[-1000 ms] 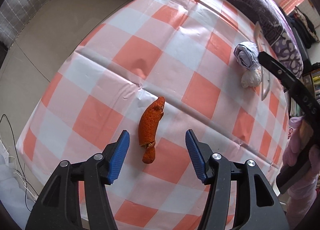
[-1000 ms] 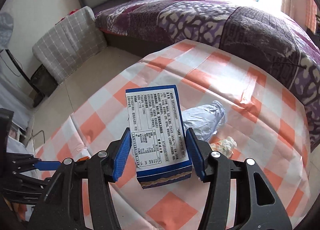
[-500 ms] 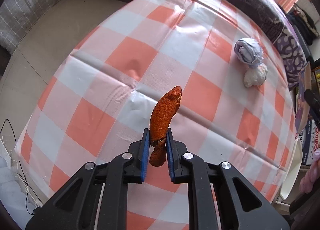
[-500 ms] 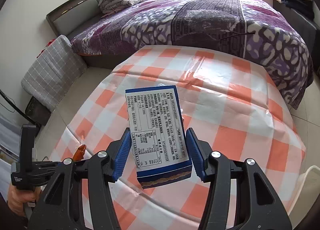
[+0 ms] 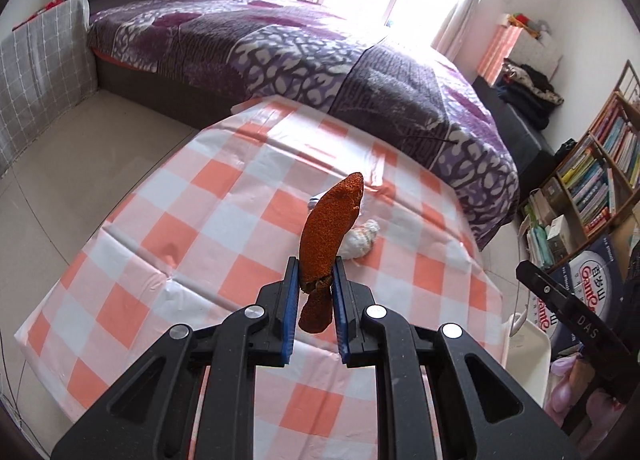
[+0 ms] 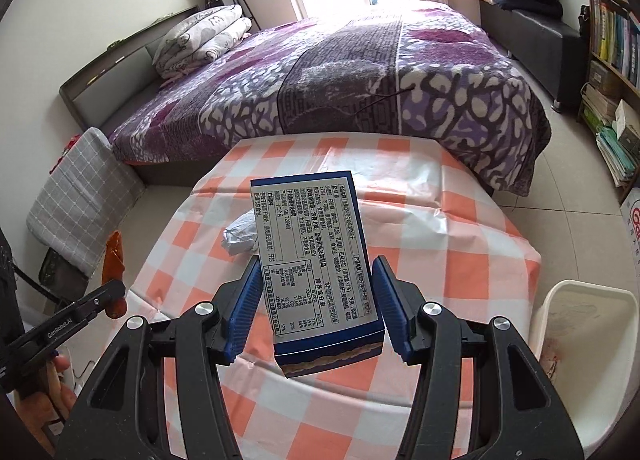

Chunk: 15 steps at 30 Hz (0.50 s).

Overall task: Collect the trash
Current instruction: 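Carry the orange peel in the left tool and the white box in the right tool toward the bin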

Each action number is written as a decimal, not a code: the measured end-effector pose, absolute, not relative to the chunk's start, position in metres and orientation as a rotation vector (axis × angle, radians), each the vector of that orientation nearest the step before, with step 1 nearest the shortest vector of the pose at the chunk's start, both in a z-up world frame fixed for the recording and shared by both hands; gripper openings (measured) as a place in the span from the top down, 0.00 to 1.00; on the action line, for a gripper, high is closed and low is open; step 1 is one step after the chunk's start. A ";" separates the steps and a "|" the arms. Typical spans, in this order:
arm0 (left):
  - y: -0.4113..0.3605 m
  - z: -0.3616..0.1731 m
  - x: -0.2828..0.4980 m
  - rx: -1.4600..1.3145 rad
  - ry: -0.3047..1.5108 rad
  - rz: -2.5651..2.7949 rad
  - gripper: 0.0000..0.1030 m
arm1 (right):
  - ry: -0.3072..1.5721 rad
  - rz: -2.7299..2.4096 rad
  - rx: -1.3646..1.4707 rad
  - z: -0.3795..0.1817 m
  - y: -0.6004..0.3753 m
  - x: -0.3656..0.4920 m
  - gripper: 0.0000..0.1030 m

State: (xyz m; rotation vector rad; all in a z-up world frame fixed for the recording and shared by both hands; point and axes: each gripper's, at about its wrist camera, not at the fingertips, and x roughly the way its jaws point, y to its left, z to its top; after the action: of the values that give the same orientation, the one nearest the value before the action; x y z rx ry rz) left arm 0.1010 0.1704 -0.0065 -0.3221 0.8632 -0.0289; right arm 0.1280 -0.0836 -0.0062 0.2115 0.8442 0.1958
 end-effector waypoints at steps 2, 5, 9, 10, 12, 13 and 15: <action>0.157 0.001 0.094 -0.318 0.828 -0.045 0.84 | 0.829 0.171 0.227 -0.001 -0.096 0.119 0.49; 0.138 0.007 0.086 -0.307 0.792 -0.060 0.84 | 0.807 0.128 0.243 0.006 -0.117 0.106 0.49; 0.119 0.009 0.080 -0.294 0.770 -0.079 0.84 | 0.785 0.076 0.267 0.013 -0.145 0.090 0.49; 0.114 0.009 0.078 -0.288 0.769 -0.084 0.84 | 0.779 0.061 0.276 0.014 -0.154 0.085 0.49; 0.104 0.007 0.075 -0.278 0.766 -0.094 0.84 | 0.774 0.033 0.291 0.013 -0.170 0.076 0.49; 0.099 0.007 0.074 -0.273 0.769 -0.102 0.84 | 0.773 0.019 0.298 0.013 -0.177 0.073 0.49; 0.088 0.003 0.072 -0.261 0.777 -0.116 0.84 | 0.773 -0.006 0.313 0.010 -0.191 0.067 0.49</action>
State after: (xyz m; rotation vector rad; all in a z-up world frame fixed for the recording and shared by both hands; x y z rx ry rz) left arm 0.0718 0.0883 0.0033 -0.2607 0.7772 -0.1164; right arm 0.0674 -0.1910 0.0100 0.3126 0.7734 -0.0060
